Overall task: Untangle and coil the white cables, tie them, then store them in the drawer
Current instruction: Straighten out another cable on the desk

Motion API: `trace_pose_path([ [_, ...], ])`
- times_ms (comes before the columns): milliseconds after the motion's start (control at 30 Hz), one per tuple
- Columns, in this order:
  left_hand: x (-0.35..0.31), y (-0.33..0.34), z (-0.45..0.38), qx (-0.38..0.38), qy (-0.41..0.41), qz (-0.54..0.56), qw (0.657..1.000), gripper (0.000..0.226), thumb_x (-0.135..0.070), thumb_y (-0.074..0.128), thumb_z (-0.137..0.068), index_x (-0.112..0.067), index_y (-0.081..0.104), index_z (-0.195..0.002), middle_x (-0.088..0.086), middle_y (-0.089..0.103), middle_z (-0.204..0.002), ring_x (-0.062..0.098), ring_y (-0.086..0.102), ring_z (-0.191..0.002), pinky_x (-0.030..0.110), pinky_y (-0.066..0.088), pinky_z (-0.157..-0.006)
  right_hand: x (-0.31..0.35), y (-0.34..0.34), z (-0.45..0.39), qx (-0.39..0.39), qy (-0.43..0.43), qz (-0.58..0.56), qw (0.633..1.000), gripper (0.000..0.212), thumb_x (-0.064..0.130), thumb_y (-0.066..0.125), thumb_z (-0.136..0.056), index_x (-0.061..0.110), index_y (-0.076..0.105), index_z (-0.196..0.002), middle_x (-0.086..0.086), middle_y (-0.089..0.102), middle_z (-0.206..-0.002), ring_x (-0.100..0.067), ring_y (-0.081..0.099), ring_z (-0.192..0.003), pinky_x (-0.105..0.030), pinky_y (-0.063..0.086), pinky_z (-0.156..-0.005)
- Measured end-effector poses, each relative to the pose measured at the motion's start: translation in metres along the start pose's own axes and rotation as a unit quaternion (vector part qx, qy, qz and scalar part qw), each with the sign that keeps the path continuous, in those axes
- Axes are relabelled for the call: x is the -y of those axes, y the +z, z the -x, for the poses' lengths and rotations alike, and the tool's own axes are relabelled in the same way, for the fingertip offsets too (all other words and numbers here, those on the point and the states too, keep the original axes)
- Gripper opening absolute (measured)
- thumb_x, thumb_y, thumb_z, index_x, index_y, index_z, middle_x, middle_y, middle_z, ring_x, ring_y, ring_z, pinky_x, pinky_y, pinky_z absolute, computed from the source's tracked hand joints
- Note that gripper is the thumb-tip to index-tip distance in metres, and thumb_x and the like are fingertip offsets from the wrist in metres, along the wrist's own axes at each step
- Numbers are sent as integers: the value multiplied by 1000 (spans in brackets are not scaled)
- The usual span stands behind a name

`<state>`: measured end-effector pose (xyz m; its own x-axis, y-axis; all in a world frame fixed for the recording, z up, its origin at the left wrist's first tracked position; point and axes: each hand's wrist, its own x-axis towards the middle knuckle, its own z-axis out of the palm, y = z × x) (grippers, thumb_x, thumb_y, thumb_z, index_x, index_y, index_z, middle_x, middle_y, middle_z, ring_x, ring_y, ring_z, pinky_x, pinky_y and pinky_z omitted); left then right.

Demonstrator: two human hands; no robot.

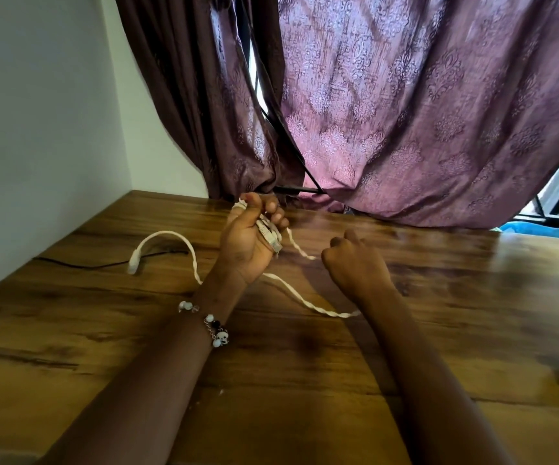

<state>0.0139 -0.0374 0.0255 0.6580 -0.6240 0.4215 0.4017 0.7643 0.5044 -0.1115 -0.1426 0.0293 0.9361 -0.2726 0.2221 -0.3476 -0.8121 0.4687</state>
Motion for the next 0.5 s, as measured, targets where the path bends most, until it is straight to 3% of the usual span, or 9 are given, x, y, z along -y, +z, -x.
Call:
trace_pose_path([
  [67, 3, 1, 1, 20, 2, -46, 999, 30, -12, 29, -101, -7, 49, -79, 2, 61, -66, 14, 61, -61, 28, 55, -62, 2, -1, -1, 27, -70, -4, 997, 35, 5, 37, -94, 10, 60, -120, -13, 59, -118, -32, 41, -119, -40, 46, -82],
  [133, 6, 1, 2, 38, -10, -104, 994, 44, -7, 28, -101, -8, 64, -76, 8, 66, -75, 22, 68, -76, 37, 58, -77, 4, -4, -2, 29, -109, -6, 994, 37, 3, 38, -94, 11, 59, -123, -11, 58, -119, -30, 38, -121, -37, 44, -75],
  [200, 11, 0, 5, 56, -27, -229, 971, 46, -7, 30, -102, -14, 71, -80, 14, 67, -87, 25, 67, -87, 39, 55, -87, 7, -11, 0, -29, -145, -33, 988, 38, 0, 44, -90, 11, 62, -121, -12, 60, -116, -33, 42, -120, -35, 44, -72],
  [233, 13, 0, 7, 57, -33, -304, 950, 36, -9, 34, -102, -9, 67, -88, 12, 68, -90, 21, 67, -88, 34, 55, -85, 6, -12, 1, -98, -170, -49, 979, 36, -4, 52, -82, 10, 68, -112, -14, 64, -107, -34, 51, -113, -35, 48, -69],
  [300, 16, -2, 11, 37, -54, -441, 895, 16, -10, 42, -101, -12, 53, -89, -1, 65, -79, 4, 65, -73, 19, 52, -67, -1, -13, 0, -184, -169, -78, 965, 32, -10, 67, -59, 9, 73, -84, -13, 67, -79, -33, 66, -79, -32, 51, -51],
  [367, 21, -7, 14, 16, -77, -590, 804, 15, -17, 46, -100, -15, 44, -84, 0, 57, -71, 8, 61, -67, 24, 48, -61, -8, -10, -1, -188, -136, -110, 966, 28, -8, 76, -52, 8, 69, -73, -11, 62, -67, -32, 62, -58, -33, 48, -39],
  [400, 24, -10, 15, 31, -111, -604, 789, 13, -21, 46, -100, -14, 42, -89, 4, 58, -68, 15, 60, -63, 30, 48, -60, -12, -7, -2, -186, -122, -126, 967, 27, -5, 80, -53, 8, 67, -73, -11, 61, -67, -33, 61, -57, -37, 48, -38],
  [500, 31, -12, 14, 52, -193, -522, 830, 7, -21, 44, -101, -18, 40, -97, -2, 53, -45, 14, 43, -36, 21, 35, -39, -25, -1, 0, -183, -79, -176, 964, 28, 2, 82, -58, 6, 66, -81, -16, 65, -76, -37, 65, -65, -44, 52, -47],
])
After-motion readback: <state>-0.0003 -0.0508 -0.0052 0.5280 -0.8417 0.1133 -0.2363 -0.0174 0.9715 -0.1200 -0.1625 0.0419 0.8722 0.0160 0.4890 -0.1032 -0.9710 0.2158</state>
